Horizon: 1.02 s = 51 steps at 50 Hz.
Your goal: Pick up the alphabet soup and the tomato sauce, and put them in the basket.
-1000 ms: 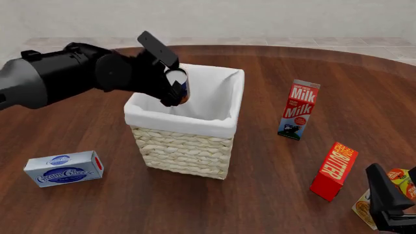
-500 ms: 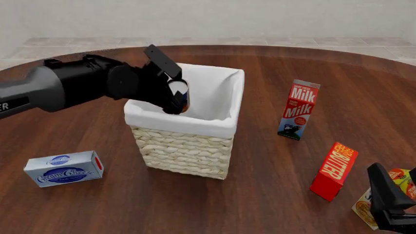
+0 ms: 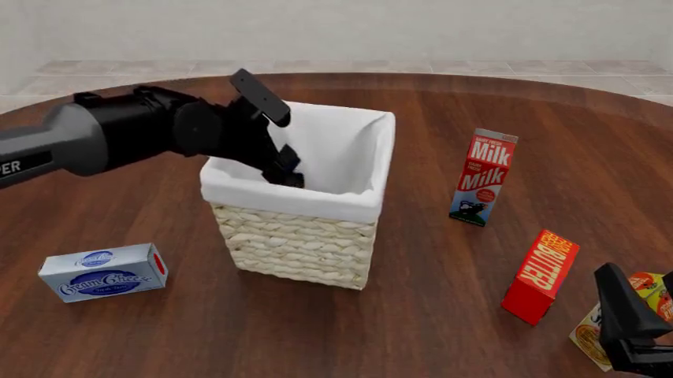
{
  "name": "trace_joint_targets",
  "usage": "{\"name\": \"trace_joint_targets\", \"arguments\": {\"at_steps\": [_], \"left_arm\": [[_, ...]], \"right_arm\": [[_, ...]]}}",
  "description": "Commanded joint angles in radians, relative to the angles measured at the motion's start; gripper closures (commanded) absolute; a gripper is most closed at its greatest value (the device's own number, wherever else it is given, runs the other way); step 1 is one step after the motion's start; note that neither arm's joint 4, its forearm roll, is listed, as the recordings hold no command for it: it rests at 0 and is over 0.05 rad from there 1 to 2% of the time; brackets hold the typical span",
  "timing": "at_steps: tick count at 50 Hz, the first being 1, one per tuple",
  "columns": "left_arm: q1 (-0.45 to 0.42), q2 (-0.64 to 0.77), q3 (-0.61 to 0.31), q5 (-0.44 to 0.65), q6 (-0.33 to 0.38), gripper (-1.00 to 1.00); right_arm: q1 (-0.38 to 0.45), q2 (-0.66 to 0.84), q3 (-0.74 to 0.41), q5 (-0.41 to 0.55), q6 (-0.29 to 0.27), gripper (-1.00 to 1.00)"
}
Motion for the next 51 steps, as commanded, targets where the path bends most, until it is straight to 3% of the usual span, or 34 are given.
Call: {"name": "trace_joint_targets", "arguments": {"at_steps": [1, 51], "left_arm": [[0.004, -0.007, -0.007, 0.003, 0.001, -1.0], [-0.04, -0.237, -0.127, 0.137, -0.048, -1.0]], "right_arm": [[-0.001, 0.0, -0.001, -0.001, -0.003, -1.0], [0.022, 0.0, -0.003, 0.0, -0.053, -1.0]]}}
